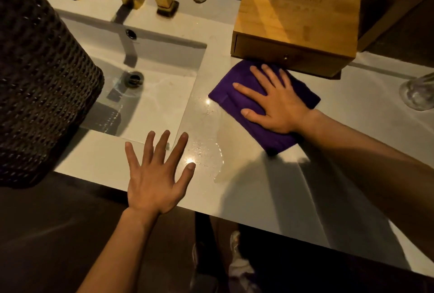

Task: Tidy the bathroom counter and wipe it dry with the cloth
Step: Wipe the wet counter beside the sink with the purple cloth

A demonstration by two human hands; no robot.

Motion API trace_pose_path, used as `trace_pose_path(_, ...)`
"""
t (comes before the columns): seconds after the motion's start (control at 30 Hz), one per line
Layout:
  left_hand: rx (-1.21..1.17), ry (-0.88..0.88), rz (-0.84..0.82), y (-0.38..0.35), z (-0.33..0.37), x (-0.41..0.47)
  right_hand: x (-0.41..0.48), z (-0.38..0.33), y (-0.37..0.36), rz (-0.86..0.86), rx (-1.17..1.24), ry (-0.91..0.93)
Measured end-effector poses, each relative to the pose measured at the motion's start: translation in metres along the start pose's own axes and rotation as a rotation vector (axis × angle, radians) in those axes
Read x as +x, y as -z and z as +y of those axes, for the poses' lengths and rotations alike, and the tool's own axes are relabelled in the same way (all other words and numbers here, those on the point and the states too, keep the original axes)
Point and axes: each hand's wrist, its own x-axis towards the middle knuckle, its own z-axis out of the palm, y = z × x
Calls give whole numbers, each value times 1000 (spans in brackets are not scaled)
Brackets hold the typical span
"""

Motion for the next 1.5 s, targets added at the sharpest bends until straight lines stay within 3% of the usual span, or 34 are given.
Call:
trace_pose_path(0.17,-7,5,5,0,0,1,38,-5,12,-62,-134,490)
trace_pose_path(0.4,-2,12,7,1,-2,3,46,-15,13,-94,-260,924)
trace_pose_path(0.5,-3,14,0,0,-2,3,39,-16,13,-62,-202,998)
trace_pose_path(0.63,-7,20,-5,0,-3,3,23,-10,8,-68,-169,932)
trace_pose_path(0.83,-8,27,-9,1,-2,1,-45,25,-4,-86,-122,655)
trace_pose_path(1.03,-22,16,-6,2,-1,1,-165,35,-36,-2,17,50)
trace_pose_path(1.23,-28,8,-1,1,2,0,-215,-38,-60,55,140,-596)
trace_pose_path(1.5,-61,-6,-4,4,1,-5,-156,-152,-67,249,271,-1237)
